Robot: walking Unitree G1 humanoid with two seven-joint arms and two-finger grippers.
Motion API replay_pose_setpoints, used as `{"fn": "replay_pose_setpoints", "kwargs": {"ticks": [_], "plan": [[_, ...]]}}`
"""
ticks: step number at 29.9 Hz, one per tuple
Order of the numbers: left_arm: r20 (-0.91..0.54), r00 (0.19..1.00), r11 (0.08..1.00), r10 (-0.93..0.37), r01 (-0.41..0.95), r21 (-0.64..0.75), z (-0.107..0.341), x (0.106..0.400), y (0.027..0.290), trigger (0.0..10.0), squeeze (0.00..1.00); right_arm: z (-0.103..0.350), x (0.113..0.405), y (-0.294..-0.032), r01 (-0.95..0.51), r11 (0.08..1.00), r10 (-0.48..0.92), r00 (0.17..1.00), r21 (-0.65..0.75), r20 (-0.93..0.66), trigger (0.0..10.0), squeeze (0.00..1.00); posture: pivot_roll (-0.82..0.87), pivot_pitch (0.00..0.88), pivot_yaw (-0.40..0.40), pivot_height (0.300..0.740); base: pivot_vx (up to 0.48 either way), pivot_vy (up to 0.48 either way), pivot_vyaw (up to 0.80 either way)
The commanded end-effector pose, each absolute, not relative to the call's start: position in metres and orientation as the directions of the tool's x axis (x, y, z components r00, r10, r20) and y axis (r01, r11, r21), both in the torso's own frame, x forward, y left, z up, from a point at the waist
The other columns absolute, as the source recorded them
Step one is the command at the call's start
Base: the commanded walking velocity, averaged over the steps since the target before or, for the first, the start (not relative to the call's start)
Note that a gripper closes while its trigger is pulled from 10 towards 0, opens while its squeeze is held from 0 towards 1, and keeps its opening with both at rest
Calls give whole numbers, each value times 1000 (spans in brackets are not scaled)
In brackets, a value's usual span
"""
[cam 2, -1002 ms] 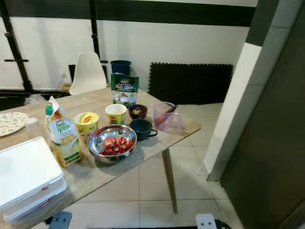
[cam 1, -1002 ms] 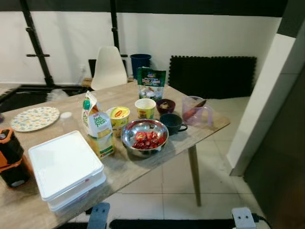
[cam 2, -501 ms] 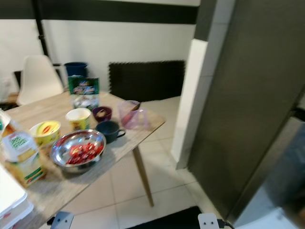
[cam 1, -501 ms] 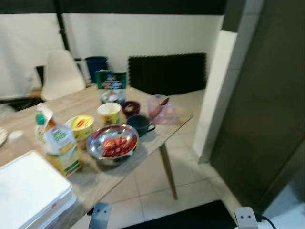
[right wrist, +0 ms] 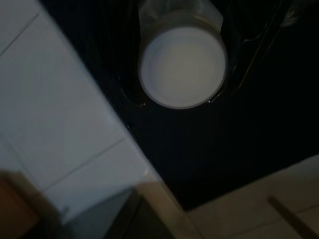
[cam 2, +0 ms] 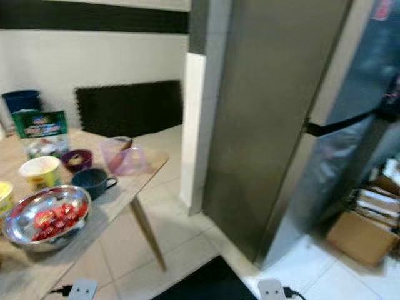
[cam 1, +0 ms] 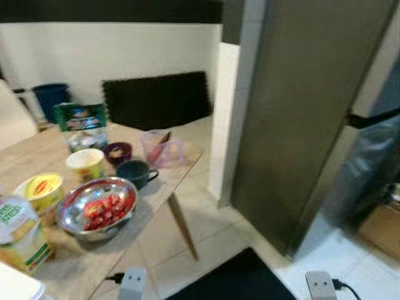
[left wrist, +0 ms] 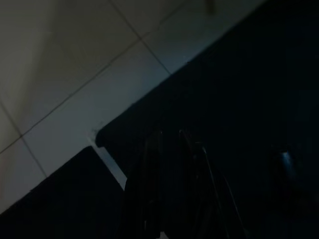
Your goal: Restocking fridge
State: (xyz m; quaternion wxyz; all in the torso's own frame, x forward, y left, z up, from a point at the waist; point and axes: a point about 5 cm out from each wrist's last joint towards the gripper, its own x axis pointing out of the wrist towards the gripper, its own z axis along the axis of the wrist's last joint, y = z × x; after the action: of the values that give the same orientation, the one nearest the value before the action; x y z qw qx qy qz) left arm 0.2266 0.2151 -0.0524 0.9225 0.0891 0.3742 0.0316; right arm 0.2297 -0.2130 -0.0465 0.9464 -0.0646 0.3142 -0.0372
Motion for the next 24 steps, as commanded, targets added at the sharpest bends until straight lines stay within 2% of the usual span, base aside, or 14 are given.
{"fn": "replay_pose_setpoints", "kwargs": {"ticks": [1, 19, 24], "plan": [[-683, 720, 981, 122, 18, 193, -51, 228, 214, 10000, 0, -46, 229, -216, 36, 988, -119, 797, -151, -593, 10000, 0, -21, 52, -2, 740, 0, 0, -569], [-658, 749, 984, 79, 47, 171, -47, 236, 206, 10000, 0, -49, 226, -209, 19, 991, -95, 796, -133, -598, 10000, 0, -36, 53, 3, 740, 0, 0, -32], [-660, 748, 984, 76, 52, 173, -47, 236, 205, 10000, 0, -48, 227, -211, 27, 991, -101, 799, -132, -593, 10000, 0, -39, 51, 7, 740, 0, -320, 0]]}}
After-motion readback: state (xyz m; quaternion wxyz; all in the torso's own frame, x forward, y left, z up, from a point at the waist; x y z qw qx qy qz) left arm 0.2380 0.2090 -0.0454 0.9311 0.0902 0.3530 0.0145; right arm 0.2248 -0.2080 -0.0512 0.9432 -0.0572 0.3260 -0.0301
